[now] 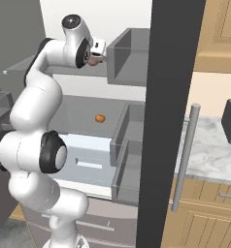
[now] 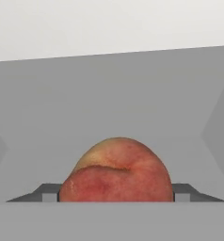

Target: Retrieve the peach and tangerine from the fridge and place them into the bowl on the dining table.

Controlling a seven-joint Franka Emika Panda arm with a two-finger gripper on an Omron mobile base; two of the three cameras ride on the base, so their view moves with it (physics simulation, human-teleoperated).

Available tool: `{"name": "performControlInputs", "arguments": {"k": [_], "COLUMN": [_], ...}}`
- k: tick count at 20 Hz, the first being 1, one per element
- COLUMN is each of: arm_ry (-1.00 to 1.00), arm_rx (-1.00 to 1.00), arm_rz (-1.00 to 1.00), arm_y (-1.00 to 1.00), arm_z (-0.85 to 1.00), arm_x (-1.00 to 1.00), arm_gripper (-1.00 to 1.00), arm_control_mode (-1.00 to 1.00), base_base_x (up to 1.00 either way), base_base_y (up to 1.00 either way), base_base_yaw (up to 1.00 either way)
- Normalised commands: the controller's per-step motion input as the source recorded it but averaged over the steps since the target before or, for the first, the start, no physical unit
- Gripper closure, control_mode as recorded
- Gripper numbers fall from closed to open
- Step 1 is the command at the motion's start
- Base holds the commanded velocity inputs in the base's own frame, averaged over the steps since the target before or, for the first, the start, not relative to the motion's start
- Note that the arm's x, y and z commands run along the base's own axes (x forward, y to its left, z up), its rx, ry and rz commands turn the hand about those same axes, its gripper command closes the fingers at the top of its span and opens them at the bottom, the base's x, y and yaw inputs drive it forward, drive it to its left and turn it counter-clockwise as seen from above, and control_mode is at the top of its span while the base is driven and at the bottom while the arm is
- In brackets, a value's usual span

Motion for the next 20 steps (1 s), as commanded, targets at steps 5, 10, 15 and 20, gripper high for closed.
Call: {"name": "performControlInputs", "arguments": {"k": [5,10,15,20], "arm_ry": [-0.27,-0.21,-0.10,0.00], "arm_rx": [0.00,0.00,0.00,0.00], "arm_rz": [0.00,0.00,0.00,0.00], "arm_y": [0.00,0.07,0.02,0.00], "arm_z": [-0.03,-0.14,-0.02,0.00], "arm_x": [-1.00,-1.00,-1.00,-0.20], "arm_gripper": [1.00,1.00,1.00,1.00], "arm_control_mode": [-1.00,-1.00,-1.00,1.00], "base_base_x": [0.00,0.00,0.00,-0.80], "base_base_y": [0.00,0.00,0.00,0.00], "base_base_yaw": [0.00,0.00,0.00,0.00]}}
